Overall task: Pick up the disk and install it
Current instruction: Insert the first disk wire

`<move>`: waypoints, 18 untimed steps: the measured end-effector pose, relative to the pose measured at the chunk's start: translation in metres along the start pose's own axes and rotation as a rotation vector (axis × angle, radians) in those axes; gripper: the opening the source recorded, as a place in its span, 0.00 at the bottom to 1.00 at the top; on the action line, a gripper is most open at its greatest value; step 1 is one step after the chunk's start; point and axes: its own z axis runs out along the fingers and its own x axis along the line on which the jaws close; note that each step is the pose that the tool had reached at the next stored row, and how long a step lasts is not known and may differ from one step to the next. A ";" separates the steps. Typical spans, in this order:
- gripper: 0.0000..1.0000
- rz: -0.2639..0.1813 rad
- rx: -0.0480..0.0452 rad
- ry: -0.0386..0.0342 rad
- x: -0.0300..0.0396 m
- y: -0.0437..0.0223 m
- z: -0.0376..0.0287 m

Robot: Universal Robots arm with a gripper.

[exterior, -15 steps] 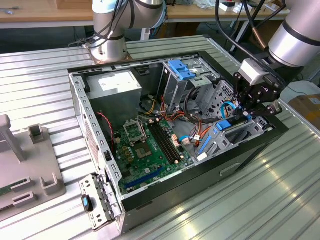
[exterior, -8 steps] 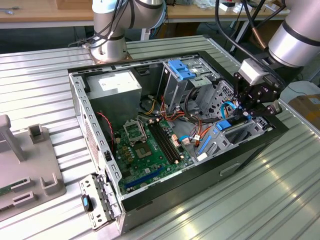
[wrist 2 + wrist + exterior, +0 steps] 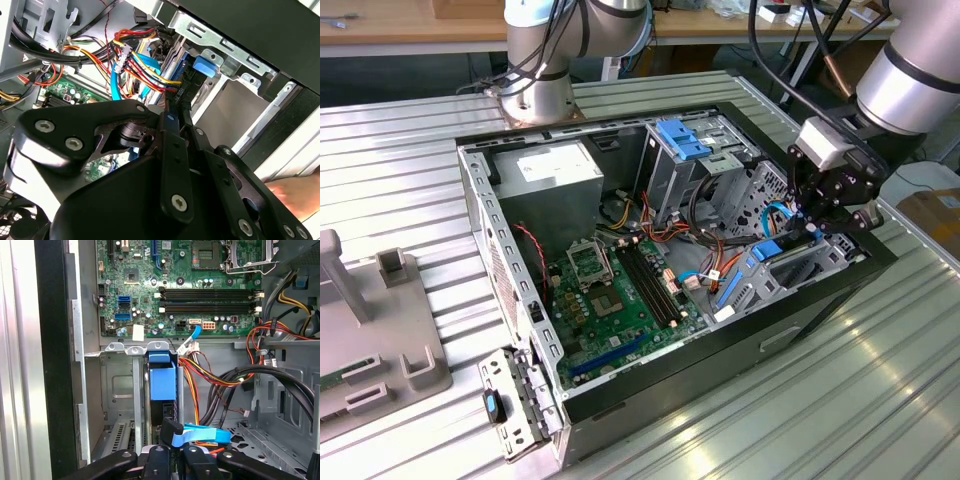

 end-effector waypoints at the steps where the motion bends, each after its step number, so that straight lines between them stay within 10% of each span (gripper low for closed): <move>1: 0.16 0.000 0.0000 0.0001 0.0000 0.0000 0.0000; 18: 0.16 0.000 0.0000 0.0000 -0.0010 -0.0001 -0.0028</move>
